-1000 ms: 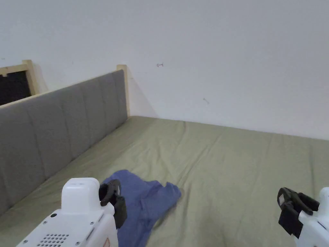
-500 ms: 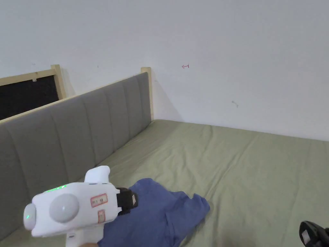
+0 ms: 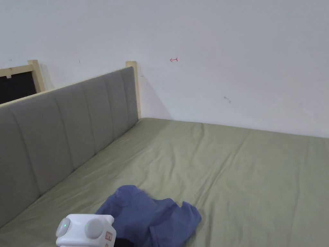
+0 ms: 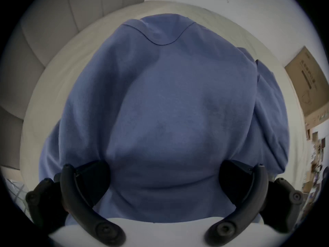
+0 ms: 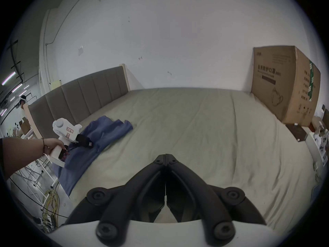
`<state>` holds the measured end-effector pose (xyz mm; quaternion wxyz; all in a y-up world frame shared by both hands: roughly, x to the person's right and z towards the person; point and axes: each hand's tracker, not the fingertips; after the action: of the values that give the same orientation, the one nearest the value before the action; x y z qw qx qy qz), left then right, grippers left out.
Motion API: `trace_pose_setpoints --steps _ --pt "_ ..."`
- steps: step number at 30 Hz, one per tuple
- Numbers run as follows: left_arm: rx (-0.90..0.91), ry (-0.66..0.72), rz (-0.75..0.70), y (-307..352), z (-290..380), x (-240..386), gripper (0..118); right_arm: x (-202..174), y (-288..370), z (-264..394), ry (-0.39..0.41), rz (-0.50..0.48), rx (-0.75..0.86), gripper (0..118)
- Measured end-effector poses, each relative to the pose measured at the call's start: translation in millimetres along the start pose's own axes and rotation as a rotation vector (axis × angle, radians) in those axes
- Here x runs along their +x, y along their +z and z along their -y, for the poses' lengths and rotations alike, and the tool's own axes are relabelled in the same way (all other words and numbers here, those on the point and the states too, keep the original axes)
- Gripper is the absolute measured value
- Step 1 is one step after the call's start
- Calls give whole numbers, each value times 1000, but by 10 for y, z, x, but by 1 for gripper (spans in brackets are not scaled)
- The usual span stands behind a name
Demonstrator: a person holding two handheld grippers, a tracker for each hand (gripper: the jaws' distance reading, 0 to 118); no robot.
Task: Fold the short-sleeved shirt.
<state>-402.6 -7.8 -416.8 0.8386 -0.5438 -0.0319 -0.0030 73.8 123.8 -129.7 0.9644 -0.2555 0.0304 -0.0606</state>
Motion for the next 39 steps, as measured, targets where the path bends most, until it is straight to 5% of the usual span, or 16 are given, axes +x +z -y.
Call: trace_pose_setpoints --steps 5,6,7,8,10,11,20,23,28,34,39 --pt "101 50 12 64 97 -15 117 -17 -88 97 -8 0 -37 0" --pt "105 47 9 132 102 -13 108 -22 -85 92 -15 -4 -40 0" --pt "126 38 6 229 122 -9 89 -30 -81 82 -21 -9 -42 0" --pt "162 28 14 327 153 -7 47 -43 -57 63 -23 -14 -42 0" --pt "241 13 26 619 257 -22 23 -54 3 21 -24 -27 -32 0" --pt "248 21 30 711 301 -63 2 -59 37 0 -22 -32 -24 0" --pt "630 -145 25 2208 262 74 2 35 454 -154 -16 -31 45 0" --pt "876 -166 135 3151 272 600 2 159 624 -202 -57 -30 86 0" --pt "1036 -378 353 4100 223 1680 2 353 931 -286 -108 19 150 0" --pt "921 -479 686 4363 304 3010 2 668 1431 -334 -166 93 243 0" --pt "619 -591 751 3593 380 3887 2 1034 1781 -267 -198 167 284 0"
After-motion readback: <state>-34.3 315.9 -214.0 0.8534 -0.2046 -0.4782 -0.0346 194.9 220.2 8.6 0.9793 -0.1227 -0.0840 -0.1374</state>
